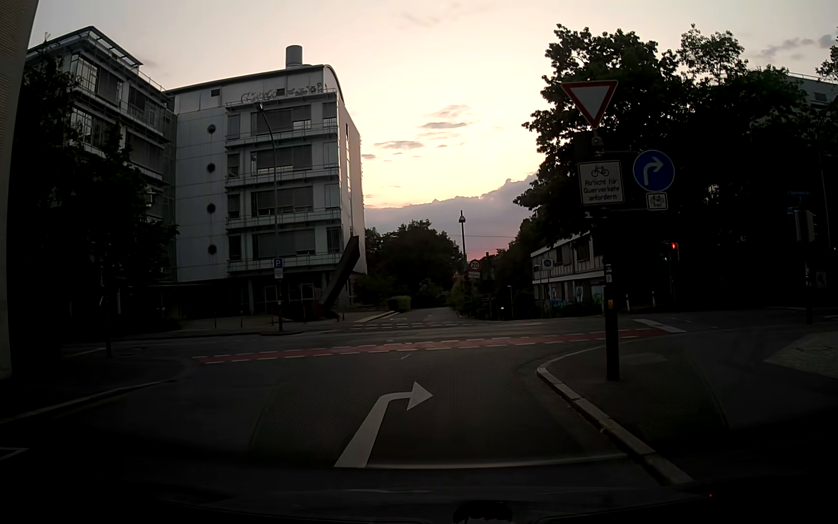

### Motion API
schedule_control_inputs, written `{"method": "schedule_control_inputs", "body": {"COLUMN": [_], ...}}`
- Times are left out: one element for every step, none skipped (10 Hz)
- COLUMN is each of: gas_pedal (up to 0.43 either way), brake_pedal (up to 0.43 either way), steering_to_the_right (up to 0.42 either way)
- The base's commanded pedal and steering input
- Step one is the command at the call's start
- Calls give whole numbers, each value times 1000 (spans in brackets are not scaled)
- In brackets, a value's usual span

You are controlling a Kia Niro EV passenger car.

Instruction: Follow the waypoints while adhering to traffic rules and regulations

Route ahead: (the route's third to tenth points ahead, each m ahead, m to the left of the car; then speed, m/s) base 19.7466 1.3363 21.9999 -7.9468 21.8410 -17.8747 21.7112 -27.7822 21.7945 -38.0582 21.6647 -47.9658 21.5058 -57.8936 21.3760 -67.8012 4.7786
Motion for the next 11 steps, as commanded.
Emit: {"method": "schedule_control_inputs", "body": {"gas_pedal": [0,0,0,0,0,0,0,0,0,0,0], "brake_pedal": [177,177,177,159,140,134,128,134,134,134,140], "steering_to_the_right": [-1,-1,-1,-1,-1,-1,-1,-1,-1,-1,-1]}}
